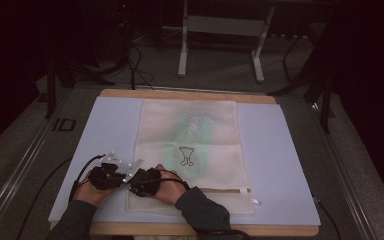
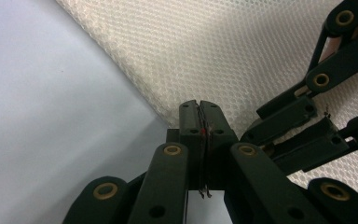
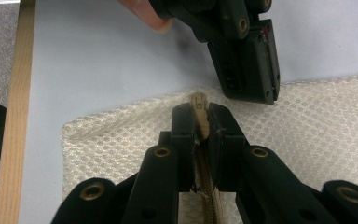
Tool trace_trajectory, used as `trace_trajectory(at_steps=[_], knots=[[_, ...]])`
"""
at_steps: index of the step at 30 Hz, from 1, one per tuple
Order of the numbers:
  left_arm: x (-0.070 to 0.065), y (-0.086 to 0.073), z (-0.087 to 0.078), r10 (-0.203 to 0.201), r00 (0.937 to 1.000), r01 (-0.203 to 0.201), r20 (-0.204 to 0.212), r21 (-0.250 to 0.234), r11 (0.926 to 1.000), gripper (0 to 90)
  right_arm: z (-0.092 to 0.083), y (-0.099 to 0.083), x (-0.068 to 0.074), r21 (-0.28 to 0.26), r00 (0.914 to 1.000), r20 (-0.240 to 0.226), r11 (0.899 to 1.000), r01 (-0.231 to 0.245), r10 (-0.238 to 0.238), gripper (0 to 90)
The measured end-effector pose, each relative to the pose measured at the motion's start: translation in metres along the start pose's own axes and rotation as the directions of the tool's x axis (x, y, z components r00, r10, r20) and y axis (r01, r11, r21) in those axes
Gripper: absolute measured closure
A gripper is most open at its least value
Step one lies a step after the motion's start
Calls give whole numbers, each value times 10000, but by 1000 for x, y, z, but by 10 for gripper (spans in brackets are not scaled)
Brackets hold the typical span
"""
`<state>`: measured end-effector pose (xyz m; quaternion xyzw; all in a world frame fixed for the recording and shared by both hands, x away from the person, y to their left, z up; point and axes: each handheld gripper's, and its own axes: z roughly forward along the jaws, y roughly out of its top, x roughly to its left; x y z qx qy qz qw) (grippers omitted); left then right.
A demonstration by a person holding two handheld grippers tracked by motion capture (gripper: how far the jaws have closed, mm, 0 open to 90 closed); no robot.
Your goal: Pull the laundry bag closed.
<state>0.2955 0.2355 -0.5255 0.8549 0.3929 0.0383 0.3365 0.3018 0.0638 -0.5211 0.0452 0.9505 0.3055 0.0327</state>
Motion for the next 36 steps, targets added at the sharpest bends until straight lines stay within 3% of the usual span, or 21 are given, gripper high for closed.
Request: trace_trajectory(at_steps=[6,21,28,32,36], knots=[[4,0,0,-306,9992,304,241,105,9995,900,-1,1,-1,92,10000,-31,9999,91,-91,819],[2,0,0,-59,10000,58,61,125,9999,900,-11,-8,-2,359,9996,94,9990,265,-268,820],[-3,2,-1,241,9994,-237,-232,174,9996,900,-11,-10,-1,351,9995,141,9990,286,-291,820],[-10,4,1,524,9985,-526,128,170,9985,899,-11,-12,-2,264,9997,127,9995,188,-191,820],[-8,4,4,261,9992,-272,291,385,9989,900,-10,-11,-1,249,9996,157,9994,232,-236,820]])
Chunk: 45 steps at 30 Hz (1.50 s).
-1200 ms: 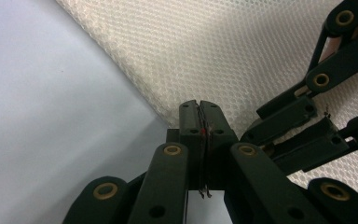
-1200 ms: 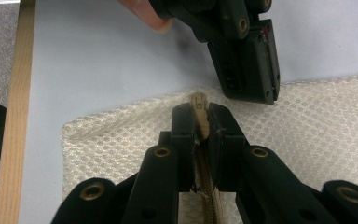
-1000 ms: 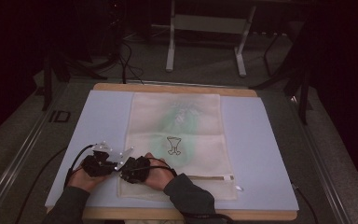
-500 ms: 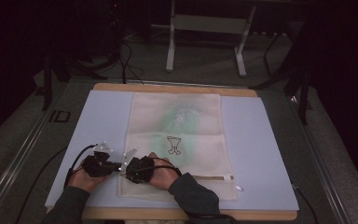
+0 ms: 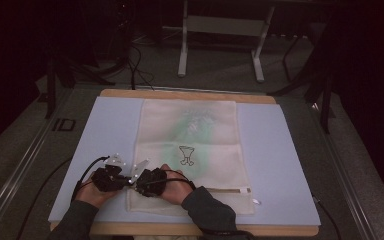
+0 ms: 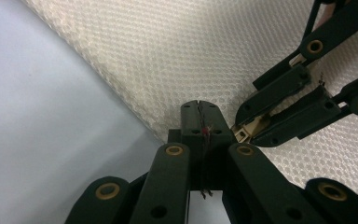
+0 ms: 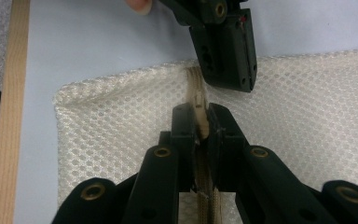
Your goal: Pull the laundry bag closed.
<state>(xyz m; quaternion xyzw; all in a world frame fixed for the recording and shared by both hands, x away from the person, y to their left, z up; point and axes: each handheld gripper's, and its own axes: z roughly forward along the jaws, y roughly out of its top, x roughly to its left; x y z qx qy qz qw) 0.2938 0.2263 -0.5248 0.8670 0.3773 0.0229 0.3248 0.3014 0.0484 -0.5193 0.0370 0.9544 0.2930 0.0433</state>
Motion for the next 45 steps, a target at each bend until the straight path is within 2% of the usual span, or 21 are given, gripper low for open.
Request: trace_trajectory(at_steps=[3,8,13,45], knots=[[2,-1,0,-81,9999,81,118,-29,10000,900,0,1,0,66,10000,-3,10000,60,-60,819],[0,0,0,69,10000,-69,20,59,10000,900,-1,3,1,157,9998,59,9997,213,-214,820],[2,-1,0,60,9999,-60,119,32,10000,900,-3,5,4,385,9985,252,9981,483,-492,820],[4,-2,0,-71,9996,74,270,-124,9999,900,-15,-3,8,670,9979,333,9964,526,-549,820]])
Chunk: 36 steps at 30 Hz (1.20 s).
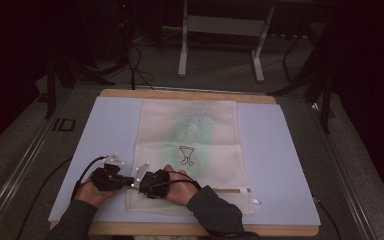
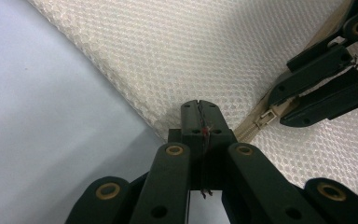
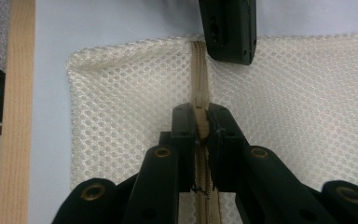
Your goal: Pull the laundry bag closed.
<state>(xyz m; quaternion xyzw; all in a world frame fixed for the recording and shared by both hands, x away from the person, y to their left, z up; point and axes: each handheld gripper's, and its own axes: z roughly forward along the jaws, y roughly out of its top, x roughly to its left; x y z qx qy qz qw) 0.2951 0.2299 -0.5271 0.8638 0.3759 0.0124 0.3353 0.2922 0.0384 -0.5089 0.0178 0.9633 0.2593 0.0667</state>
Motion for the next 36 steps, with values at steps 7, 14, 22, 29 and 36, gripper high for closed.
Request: trace_trajectory(at_steps=[7,14,22,29,36], knots=[[0,0,0,-23,10000,23,21,-1,10000,900,-3,-1,2,1,10000,37,10000,-2,2,820],[0,0,0,-11,10000,11,17,-4,10000,900,-6,-3,3,-15,10000,89,10000,-42,42,820],[0,0,0,-14,10000,14,21,2,10000,900,-9,-7,4,8,9999,131,10000,-16,16,820],[0,0,0,-5,10000,5,22,5,10000,900,-11,-9,4,80,9999,140,10000,-17,16,820],[0,0,0,-10,10000,10,36,-6,10000,900,-14,-11,4,100,9999,141,9999,-61,60,820]])
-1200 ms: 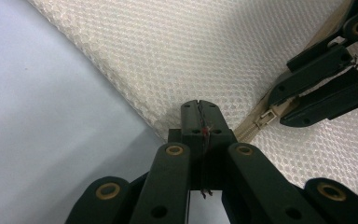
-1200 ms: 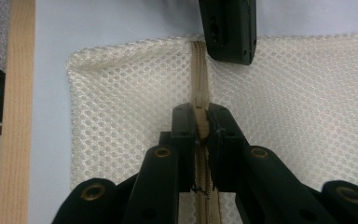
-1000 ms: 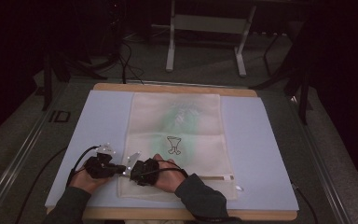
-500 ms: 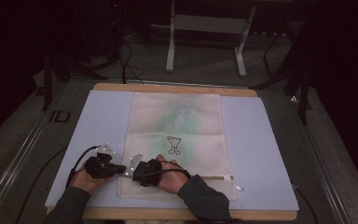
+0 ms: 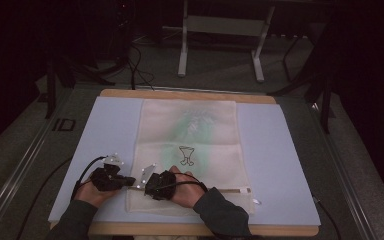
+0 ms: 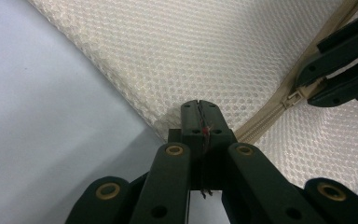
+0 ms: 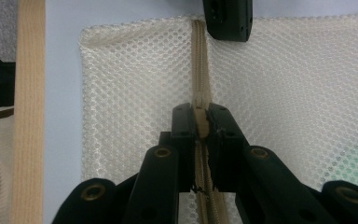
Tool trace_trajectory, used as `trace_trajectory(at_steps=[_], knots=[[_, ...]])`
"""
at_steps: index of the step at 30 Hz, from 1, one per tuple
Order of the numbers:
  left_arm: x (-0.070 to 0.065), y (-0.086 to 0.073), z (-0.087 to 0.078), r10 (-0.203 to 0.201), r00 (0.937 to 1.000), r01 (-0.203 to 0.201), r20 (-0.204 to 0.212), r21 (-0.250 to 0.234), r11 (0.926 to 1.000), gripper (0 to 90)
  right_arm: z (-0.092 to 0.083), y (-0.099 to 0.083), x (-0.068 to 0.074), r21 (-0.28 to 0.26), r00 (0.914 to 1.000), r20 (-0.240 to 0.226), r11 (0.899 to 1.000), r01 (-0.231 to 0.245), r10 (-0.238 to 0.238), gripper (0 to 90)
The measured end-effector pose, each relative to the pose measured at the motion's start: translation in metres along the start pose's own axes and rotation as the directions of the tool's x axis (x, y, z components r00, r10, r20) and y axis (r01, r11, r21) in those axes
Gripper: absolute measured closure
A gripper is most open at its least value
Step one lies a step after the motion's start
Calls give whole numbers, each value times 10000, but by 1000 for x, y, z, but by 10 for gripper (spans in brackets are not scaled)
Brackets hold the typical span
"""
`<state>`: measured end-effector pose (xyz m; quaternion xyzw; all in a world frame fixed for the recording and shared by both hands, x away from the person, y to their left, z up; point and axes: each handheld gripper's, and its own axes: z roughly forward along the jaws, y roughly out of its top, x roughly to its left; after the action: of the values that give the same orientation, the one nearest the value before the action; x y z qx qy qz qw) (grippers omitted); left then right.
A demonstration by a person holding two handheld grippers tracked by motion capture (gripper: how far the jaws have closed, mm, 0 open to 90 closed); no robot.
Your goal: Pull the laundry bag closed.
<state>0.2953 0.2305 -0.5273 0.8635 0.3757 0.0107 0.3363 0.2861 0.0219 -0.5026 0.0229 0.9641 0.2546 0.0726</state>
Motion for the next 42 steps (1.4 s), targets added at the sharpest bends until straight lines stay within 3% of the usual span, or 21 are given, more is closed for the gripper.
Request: trace_trajectory(at_steps=[42], knots=[[1,0,0,-66,10000,66,52,-24,10000,900,-16,-21,-6,195,9995,-159,9994,-284,287,821]])
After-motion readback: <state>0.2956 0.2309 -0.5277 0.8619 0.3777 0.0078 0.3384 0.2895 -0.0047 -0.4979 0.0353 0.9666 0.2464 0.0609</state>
